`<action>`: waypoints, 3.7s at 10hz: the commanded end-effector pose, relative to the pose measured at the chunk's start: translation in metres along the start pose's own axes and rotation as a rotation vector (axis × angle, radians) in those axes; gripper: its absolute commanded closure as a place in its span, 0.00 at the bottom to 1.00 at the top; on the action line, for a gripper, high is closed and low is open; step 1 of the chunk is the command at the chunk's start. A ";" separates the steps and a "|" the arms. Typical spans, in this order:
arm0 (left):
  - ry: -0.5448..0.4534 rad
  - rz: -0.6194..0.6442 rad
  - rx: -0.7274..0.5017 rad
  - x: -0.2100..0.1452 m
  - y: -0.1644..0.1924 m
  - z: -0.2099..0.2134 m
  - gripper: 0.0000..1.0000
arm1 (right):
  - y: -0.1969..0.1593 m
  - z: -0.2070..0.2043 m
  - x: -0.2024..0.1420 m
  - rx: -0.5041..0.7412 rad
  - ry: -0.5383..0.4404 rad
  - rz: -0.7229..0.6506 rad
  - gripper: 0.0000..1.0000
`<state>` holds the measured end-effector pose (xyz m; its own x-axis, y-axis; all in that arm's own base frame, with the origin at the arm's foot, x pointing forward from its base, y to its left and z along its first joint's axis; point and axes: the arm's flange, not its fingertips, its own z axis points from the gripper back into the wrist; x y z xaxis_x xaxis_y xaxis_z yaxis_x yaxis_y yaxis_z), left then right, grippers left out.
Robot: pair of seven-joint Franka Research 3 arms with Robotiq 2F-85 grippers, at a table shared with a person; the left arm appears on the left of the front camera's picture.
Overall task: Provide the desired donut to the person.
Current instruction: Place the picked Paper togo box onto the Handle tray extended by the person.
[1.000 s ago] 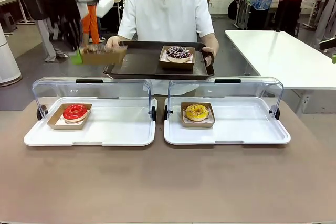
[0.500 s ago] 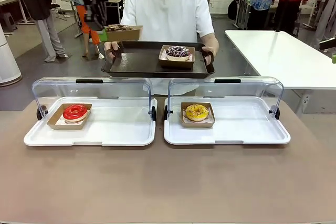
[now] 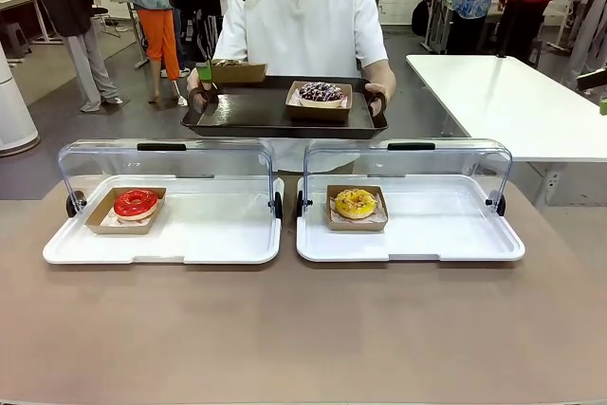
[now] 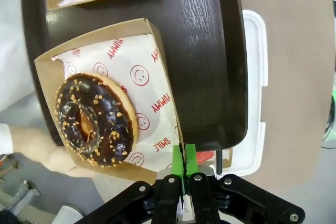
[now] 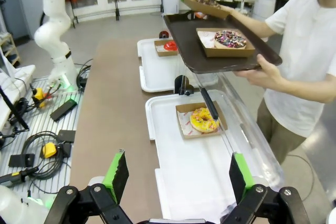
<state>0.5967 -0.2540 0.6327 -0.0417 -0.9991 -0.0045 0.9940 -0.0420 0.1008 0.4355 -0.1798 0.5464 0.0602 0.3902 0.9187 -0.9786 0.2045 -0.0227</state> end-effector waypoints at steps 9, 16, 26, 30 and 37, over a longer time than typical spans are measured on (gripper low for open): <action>-0.043 -0.071 -0.109 0.005 0.034 -0.060 0.99 | -0.001 -0.001 0.000 -0.008 -0.024 0.005 0.00; -0.072 -0.089 -0.111 0.005 0.034 -0.067 0.00 | -0.001 -0.001 0.000 -0.008 -0.024 0.005 0.00; -0.068 -0.074 -0.100 -0.001 0.015 -0.048 0.00 | -0.001 -0.001 0.000 -0.008 -0.024 0.005 0.00; -0.123 -0.027 0.017 -0.047 -0.081 -0.013 0.00 | -0.001 -0.001 0.000 -0.008 -0.024 0.005 0.00; -0.262 0.025 0.087 -0.119 -0.160 -0.015 0.00 | -0.001 -0.001 0.000 -0.008 -0.024 0.005 0.00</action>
<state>0.4445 -0.1331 0.6084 -0.0312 -0.9779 0.2066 0.9825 0.0080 0.1862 0.4356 -0.1800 0.5461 0.0610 0.3901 0.9188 -0.9785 0.2049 -0.0220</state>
